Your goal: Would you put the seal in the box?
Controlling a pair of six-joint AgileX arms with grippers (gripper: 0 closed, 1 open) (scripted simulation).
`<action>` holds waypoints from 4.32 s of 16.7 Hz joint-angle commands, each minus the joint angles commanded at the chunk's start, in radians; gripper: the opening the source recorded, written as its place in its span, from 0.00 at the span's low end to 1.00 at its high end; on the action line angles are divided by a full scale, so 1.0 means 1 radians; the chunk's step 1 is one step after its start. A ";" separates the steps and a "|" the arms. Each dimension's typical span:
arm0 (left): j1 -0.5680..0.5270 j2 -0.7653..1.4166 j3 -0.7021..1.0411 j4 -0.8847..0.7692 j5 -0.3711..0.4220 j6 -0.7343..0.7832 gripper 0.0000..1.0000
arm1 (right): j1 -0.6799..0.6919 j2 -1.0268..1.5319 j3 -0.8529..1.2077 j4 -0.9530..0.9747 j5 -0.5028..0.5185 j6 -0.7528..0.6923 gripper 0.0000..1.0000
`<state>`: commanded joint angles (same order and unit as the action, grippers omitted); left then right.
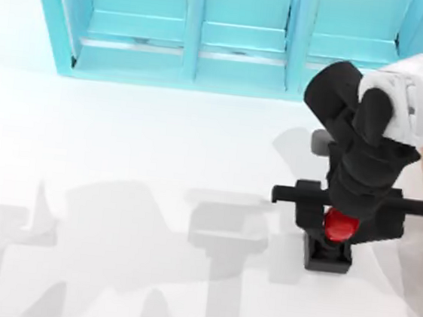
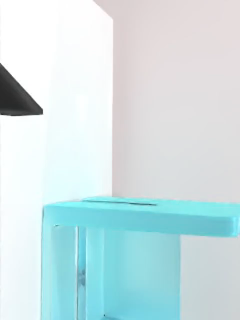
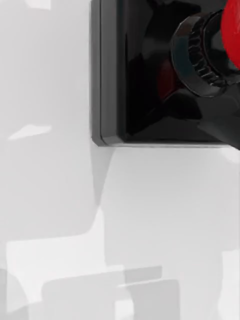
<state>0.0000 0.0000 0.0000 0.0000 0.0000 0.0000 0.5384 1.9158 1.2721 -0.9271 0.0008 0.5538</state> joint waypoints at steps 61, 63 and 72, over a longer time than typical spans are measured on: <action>0.000 0.000 0.000 0.000 0.000 0.000 1.00 | -0.848 -0.129 0.150 -0.278 -0.002 -0.849 0.00; 0.000 0.000 0.000 0.000 0.000 0.000 1.00 | -0.848 -0.129 0.150 -0.278 -0.002 -0.849 0.00; 0.000 0.000 0.000 0.000 0.000 0.000 1.00 | -0.848 -0.129 0.150 -0.278 -0.002 -0.849 0.68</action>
<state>0.0000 0.0000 0.0000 0.0000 0.0000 0.0000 -0.3091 1.7866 1.4223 -1.2052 -0.0008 -0.2957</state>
